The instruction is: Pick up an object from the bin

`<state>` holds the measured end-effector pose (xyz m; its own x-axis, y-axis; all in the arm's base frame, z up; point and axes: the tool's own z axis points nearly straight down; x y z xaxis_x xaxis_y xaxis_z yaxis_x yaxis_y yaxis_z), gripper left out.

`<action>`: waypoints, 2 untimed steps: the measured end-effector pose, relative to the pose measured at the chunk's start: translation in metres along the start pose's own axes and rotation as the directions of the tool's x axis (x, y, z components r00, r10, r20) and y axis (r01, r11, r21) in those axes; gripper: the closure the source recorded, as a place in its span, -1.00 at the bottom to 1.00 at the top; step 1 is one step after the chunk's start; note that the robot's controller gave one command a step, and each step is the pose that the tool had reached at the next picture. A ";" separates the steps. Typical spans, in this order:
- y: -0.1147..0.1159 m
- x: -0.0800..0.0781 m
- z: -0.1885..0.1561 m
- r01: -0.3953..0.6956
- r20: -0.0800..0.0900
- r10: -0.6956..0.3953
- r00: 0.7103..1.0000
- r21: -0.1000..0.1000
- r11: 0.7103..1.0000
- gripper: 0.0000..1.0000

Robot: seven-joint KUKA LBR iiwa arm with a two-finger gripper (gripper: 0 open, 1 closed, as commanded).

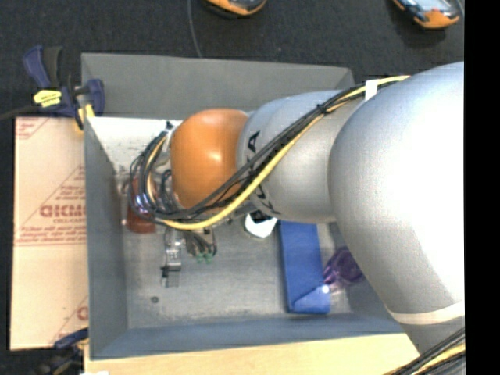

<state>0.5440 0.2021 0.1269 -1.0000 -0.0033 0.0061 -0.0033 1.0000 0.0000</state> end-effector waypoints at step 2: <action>0.017 -0.012 0.002 0.057 0.010 -0.057 0.998 -0.001 0.998 -1.00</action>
Offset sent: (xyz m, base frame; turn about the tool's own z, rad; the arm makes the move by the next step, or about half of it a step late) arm 0.0185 0.0357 -0.0092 -0.1173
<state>0.5560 0.2190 0.1248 -0.9982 -0.0602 -0.0037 -0.0602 0.9982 0.0011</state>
